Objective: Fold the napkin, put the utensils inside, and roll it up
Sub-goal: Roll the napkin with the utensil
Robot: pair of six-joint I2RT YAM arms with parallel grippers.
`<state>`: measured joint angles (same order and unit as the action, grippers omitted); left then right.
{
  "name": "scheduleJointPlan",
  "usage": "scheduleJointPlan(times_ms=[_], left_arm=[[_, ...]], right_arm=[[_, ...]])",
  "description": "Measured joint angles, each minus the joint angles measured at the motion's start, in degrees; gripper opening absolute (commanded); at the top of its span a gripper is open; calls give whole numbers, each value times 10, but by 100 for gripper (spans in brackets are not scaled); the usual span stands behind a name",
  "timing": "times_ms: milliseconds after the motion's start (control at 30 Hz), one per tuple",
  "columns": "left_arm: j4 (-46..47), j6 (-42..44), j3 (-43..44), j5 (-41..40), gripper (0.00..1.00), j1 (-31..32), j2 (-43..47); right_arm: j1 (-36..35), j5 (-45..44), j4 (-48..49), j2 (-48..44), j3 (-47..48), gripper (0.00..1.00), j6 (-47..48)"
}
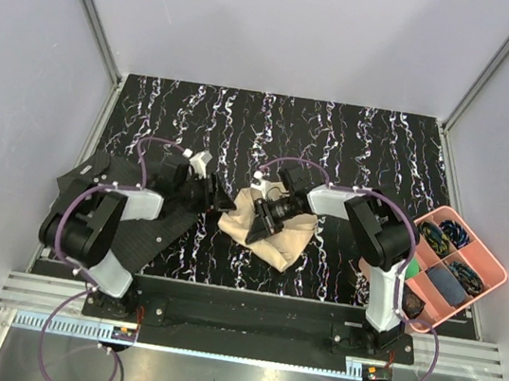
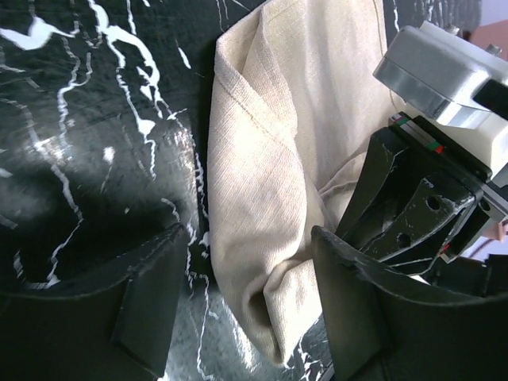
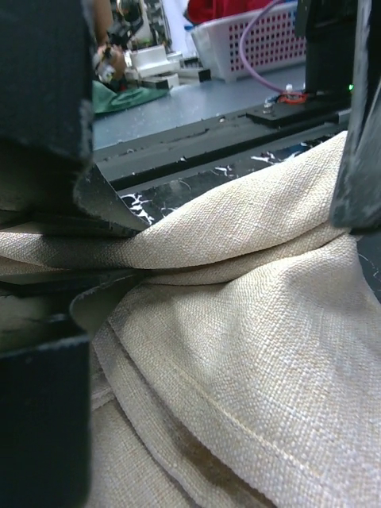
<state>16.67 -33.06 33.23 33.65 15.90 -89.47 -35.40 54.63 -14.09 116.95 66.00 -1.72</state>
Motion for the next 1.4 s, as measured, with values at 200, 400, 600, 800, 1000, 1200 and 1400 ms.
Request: scheduleJointPlan(times_ms=[200, 400, 600, 800, 1000, 1200, 1400], left_arm=[[42, -22, 0, 26, 55, 9, -41], [46, -29, 0, 35, 24, 24, -61], [49, -33, 0, 40, 0, 28, -68], [42, -32, 2, 46, 0, 30, -69], [21, -32, 7, 49, 0, 32, -71], [16, -32, 10, 49, 0, 32, -71], [-9, -26, 22, 49, 0, 32, -71]], right_arm=[[11, 40, 3, 20, 8, 24, -4], [18, 61, 3, 31, 12, 24, -10], [18, 60, 3, 31, 13, 39, -17], [17, 21, -14, -6, 15, 64, -38], [14, -108, -23, -89, 15, 67, -32], [-84, -299, 12, -217, -24, 68, 21], [-215, -462, 62, -246, -96, 67, 81]])
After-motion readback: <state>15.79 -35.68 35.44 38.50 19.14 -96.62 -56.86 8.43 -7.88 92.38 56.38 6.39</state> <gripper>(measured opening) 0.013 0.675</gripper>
